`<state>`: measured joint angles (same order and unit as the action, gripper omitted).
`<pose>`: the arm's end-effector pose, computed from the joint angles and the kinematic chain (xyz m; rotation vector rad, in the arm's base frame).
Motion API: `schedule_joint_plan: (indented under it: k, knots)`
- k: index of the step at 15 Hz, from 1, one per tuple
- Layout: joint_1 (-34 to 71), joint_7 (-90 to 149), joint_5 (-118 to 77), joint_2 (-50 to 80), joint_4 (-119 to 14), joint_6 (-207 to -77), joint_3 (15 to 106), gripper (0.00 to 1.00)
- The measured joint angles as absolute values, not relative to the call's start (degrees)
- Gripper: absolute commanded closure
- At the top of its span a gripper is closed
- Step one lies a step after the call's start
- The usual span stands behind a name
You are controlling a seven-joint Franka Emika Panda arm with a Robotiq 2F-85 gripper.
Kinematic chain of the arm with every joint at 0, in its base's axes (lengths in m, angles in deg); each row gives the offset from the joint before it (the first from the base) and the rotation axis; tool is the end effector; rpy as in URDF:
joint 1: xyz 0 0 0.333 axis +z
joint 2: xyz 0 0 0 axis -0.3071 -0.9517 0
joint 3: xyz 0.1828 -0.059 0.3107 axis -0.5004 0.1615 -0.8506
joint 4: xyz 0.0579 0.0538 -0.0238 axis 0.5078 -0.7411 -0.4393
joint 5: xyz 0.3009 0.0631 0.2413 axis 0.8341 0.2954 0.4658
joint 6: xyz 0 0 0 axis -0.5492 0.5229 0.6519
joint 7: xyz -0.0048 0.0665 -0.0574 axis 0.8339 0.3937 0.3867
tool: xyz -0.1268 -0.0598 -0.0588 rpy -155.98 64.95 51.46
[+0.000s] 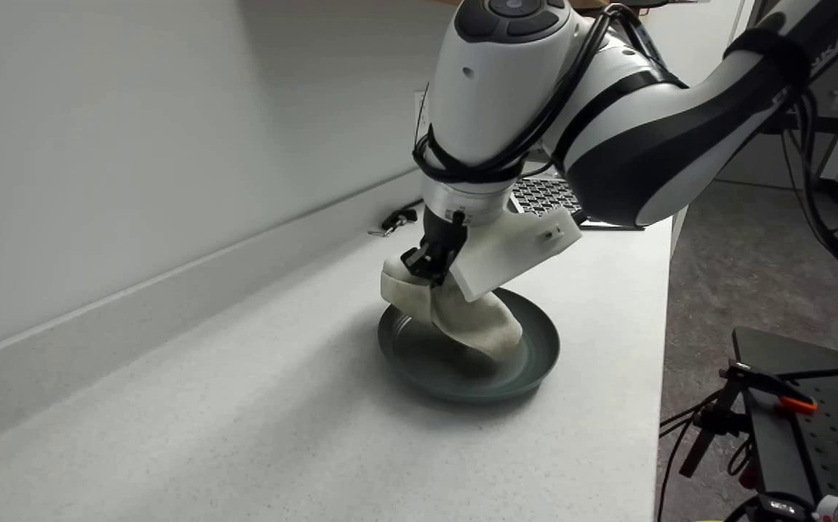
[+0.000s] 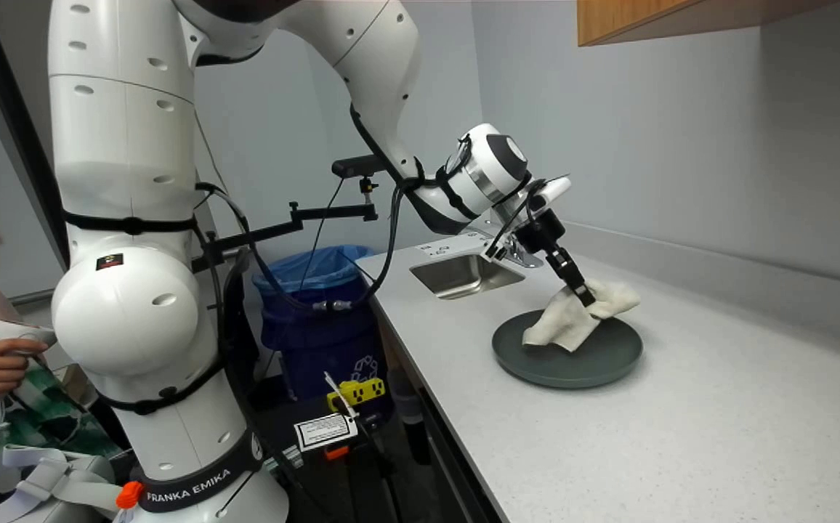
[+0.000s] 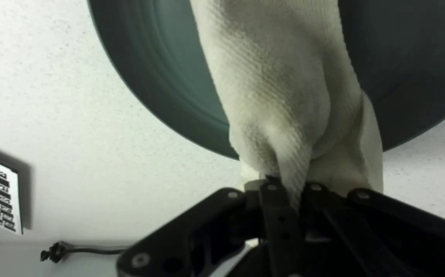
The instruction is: Pick up the cloth from the table, wipe the grey plate with it and put the cloth back on the table.
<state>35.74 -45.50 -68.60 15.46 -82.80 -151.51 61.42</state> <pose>0.5877 0.1240 0.2876 2.6715 -0.5981 0.6470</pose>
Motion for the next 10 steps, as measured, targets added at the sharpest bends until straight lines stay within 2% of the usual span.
schedule_joint_plan:
  k: [4,10]
  knots:
    - [35.47,-48.83,-72.18,15.35,-82.82,-146.80,59.22,0.98]
    - [34.17,-48.63,-68.39,13.10,-83.13,-151.34,54.07,0.98]
